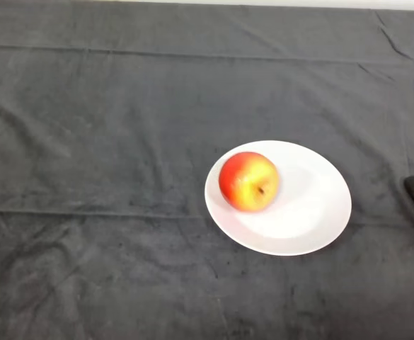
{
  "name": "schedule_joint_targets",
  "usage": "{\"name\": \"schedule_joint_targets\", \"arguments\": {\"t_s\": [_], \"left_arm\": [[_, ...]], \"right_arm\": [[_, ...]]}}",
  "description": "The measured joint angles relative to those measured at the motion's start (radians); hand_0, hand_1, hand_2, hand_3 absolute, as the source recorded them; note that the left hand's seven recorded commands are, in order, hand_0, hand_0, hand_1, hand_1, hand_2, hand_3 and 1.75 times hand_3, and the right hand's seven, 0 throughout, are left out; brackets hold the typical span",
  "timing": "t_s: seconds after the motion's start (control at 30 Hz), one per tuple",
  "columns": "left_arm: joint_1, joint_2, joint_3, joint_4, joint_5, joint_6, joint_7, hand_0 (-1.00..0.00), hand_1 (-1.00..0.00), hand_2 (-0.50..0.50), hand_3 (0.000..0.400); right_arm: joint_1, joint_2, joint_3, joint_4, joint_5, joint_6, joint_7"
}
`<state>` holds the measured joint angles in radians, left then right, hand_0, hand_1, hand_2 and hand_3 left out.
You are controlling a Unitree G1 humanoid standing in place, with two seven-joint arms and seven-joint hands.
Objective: Move the apple to the plate
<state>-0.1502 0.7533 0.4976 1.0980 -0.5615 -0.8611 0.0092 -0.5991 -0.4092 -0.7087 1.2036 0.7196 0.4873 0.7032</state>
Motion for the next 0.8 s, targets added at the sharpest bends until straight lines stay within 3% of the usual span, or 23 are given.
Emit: {"name": "schedule_joint_targets", "arguments": {"t_s": [0.8], "left_arm": [[-0.067,0.0,0.043,0.07,0.026,0.0,-0.017,0.0,0.0,0.0,0.0]], "right_arm": [[0.0,0.0,0.0,0.0,0.0,0.0,0.0002]]}}
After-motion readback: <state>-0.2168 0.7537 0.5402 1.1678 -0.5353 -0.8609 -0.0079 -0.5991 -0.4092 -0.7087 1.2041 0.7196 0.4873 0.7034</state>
